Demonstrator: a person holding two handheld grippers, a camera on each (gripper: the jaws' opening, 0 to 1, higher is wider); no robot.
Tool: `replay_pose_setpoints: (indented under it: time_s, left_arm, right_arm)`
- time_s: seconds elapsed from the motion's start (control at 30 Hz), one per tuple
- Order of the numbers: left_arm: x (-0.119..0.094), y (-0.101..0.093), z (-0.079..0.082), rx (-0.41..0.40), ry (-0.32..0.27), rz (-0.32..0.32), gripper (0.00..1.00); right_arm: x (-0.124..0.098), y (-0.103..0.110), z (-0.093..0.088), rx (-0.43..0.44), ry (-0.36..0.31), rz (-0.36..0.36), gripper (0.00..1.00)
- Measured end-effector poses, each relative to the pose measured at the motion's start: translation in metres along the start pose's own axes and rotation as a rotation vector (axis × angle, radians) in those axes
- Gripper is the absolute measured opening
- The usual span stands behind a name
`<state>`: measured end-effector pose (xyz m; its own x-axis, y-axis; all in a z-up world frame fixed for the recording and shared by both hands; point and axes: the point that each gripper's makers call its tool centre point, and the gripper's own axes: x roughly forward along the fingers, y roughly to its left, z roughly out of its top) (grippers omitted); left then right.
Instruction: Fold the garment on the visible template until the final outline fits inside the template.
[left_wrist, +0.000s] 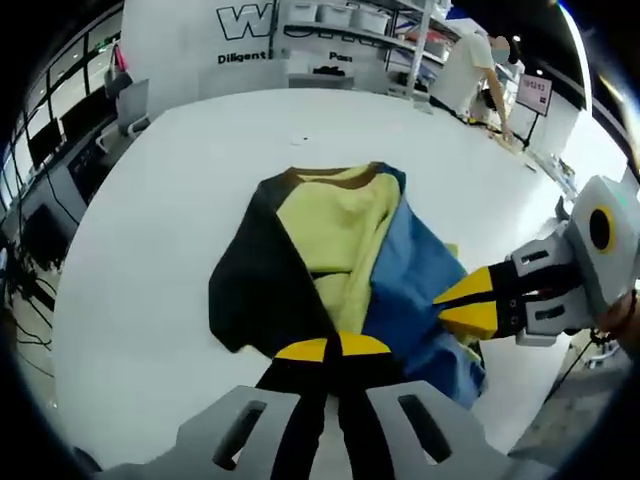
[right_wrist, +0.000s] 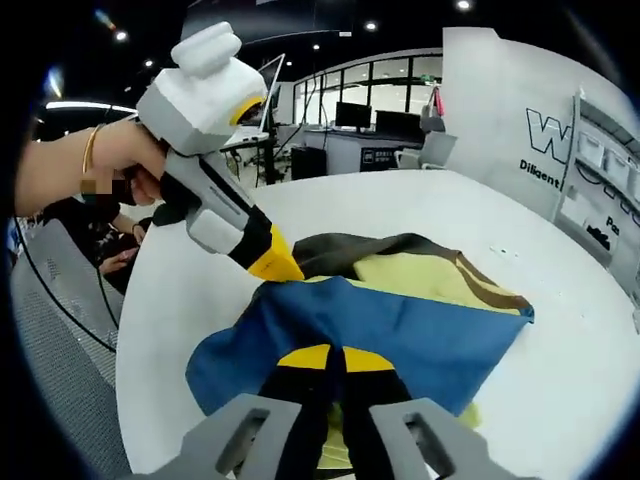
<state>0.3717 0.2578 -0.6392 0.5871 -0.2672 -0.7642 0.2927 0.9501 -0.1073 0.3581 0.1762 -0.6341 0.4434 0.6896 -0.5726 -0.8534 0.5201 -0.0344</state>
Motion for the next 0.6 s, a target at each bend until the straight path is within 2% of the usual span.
replay_pose_setpoints:
  time_s: [0.17,0.27,0.4,0.6]
  left_arm:
    - [-0.005,0.011,-0.002,0.021,0.004,0.038,0.02]
    - [-0.008,0.02,-0.004,0.028,0.009,0.058,0.02]
    - [-0.01,0.033,-0.01,0.055,0.041,0.111,0.02]
    - [-0.011,0.042,-0.013,0.071,0.053,0.136,0.02]
  right_arm:
    - [-0.012,-0.01,0.007,0.023,-0.029,-0.023,0.0]
    - [-0.017,-0.014,0.004,0.018,-0.025,-0.036,0.0]
    - [-0.027,-0.026,-0.002,0.023,-0.009,-0.073,0.0]
    - [-0.046,-0.054,-0.024,0.048,0.052,-0.151,0.0]
